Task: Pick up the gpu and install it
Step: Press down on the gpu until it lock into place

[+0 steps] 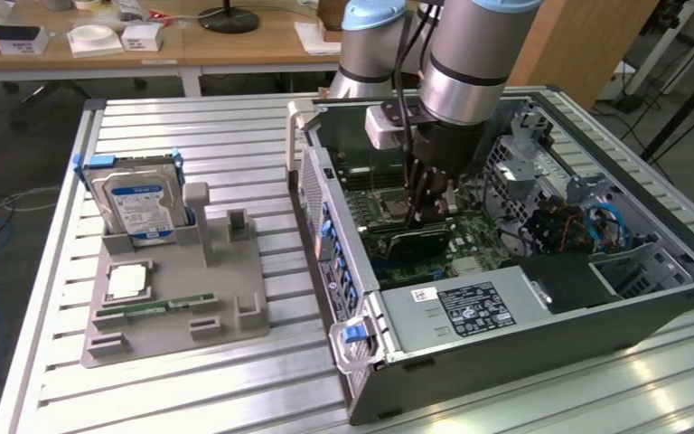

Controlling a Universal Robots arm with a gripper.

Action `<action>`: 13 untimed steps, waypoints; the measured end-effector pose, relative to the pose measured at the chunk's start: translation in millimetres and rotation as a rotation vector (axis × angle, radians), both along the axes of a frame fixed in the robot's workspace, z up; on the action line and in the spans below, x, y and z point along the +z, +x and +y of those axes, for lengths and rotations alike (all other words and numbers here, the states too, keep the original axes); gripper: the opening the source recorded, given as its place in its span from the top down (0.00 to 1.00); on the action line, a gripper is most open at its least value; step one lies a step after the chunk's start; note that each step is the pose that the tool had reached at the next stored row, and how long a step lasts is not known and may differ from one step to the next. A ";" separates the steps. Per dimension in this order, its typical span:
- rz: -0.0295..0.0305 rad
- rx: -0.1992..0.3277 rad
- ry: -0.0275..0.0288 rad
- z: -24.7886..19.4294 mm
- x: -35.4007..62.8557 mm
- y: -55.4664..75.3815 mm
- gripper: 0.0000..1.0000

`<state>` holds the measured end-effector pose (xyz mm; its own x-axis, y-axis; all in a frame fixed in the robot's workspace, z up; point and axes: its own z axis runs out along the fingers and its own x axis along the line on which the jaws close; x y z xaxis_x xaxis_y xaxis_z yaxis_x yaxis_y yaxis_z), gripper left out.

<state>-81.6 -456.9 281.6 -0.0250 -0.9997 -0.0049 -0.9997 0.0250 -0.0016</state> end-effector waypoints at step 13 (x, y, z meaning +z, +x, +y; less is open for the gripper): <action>0.0000 0.000 -0.0009 1.0 -11.3 -0.1 0.89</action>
